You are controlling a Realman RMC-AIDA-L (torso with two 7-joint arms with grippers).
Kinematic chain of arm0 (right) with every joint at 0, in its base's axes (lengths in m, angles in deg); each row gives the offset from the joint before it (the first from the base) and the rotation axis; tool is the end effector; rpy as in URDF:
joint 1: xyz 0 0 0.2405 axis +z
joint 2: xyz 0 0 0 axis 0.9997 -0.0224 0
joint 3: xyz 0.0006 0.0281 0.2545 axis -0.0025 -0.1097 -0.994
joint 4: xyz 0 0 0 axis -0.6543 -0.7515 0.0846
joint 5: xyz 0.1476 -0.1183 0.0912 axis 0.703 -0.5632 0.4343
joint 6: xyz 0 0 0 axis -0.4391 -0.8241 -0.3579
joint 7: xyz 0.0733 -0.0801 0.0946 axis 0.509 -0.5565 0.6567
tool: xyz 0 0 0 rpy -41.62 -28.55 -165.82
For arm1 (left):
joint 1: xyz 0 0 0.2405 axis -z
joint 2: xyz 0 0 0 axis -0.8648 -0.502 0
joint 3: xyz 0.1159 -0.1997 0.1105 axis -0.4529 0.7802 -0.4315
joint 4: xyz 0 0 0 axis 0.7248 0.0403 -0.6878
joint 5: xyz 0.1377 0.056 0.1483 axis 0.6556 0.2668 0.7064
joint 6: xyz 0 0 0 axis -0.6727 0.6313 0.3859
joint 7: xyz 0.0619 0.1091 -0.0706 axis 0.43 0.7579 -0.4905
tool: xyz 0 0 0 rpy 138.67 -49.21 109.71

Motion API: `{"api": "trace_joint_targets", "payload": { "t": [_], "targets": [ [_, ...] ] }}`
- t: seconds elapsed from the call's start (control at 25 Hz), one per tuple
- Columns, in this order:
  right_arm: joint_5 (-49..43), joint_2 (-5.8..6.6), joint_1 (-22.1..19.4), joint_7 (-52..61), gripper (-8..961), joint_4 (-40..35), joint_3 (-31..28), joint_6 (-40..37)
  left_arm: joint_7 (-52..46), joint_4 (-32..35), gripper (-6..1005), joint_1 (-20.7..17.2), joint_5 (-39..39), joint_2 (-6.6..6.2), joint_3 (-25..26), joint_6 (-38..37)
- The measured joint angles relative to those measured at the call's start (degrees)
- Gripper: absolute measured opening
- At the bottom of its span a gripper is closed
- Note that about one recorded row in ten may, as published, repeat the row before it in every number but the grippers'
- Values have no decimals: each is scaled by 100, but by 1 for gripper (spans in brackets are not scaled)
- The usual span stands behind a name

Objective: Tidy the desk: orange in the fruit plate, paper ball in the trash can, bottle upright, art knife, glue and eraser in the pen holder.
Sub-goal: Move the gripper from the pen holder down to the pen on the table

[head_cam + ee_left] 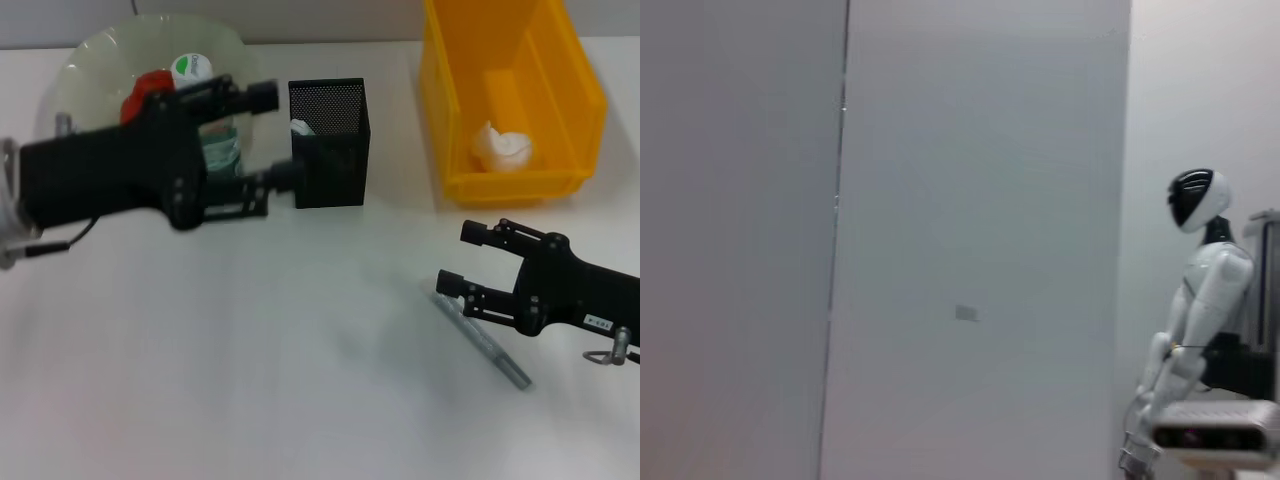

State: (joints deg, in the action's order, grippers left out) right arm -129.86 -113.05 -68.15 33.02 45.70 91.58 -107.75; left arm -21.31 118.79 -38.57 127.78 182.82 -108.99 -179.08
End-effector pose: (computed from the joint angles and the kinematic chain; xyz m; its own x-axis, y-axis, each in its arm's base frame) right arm 0.3005 0.2645 -0.0301 0.7056 -0.2289 -0.6707 -0.4736 -0.8563 -0.2060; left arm -0.2037 0.3051 0.0318 0.7039 0.0511 0.7085 0.2070 -0.9689 -0.1358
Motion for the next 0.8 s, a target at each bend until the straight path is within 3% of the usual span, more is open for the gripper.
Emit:
{"api": "trace_joint_targets", "payload": {
  "t": [0.2, 0.32, 0.48, 0.6, 0.8],
  "targets": [
    [44, 20, 0, 1041, 760, -600, -6, -158, 175, -69, 772, -173, 20, -7, -30, -216],
    [-24, 29, -19, 2382, 760, -1610, -1, -218, 207, -469, 832, -315, 51, -21, -31, -379],
    [-574, 59, 96, 4259, 760, -3131, 31, -391, 392, -748, 835, -344, 178, -29, -26, -423],
    [-1247, 59, 343, 5508, 759, -4322, 54, -709, 568, -794, 835, -357, 394, -3, -29, -442],
    [-2450, 80, 954, 7055, 759, -5438, 411, -1195, 655, -1023, 834, -338, 631, -3, -74, -463]
  ]
}}
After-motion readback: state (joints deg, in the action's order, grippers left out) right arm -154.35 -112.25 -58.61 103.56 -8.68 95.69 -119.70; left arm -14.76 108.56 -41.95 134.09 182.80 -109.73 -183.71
